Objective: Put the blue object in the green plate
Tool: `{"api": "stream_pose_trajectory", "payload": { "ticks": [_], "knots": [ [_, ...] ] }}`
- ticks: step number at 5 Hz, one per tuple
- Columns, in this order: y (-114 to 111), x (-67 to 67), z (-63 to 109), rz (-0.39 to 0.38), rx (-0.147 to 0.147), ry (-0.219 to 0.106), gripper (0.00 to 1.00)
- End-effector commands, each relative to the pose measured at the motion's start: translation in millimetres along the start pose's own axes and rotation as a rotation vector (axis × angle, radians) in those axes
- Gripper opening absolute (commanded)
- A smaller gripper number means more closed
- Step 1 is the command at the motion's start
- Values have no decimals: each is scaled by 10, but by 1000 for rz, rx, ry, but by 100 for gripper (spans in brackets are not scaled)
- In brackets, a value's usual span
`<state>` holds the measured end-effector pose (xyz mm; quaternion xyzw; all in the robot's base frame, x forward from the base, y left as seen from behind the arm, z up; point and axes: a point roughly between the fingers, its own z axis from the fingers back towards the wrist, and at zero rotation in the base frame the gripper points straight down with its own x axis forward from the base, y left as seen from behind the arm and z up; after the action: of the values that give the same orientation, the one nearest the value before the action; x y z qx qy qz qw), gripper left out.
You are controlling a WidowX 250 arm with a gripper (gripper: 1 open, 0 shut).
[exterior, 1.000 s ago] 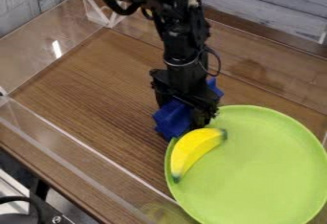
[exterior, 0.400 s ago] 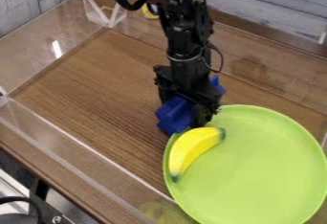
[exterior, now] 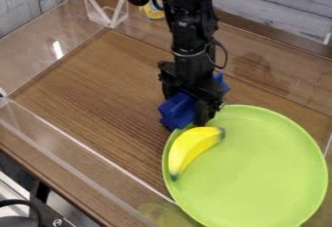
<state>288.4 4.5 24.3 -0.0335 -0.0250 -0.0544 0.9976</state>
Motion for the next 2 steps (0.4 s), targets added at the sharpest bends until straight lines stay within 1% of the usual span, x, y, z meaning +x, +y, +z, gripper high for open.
{"api": "stream_pose_trajectory", "payload": {
  "ticks": [1, 2],
  "knots": [
    [76, 119, 126, -3, 17, -31, 0],
    [66, 110, 173, 1, 23, -26, 0]
  ]
}}
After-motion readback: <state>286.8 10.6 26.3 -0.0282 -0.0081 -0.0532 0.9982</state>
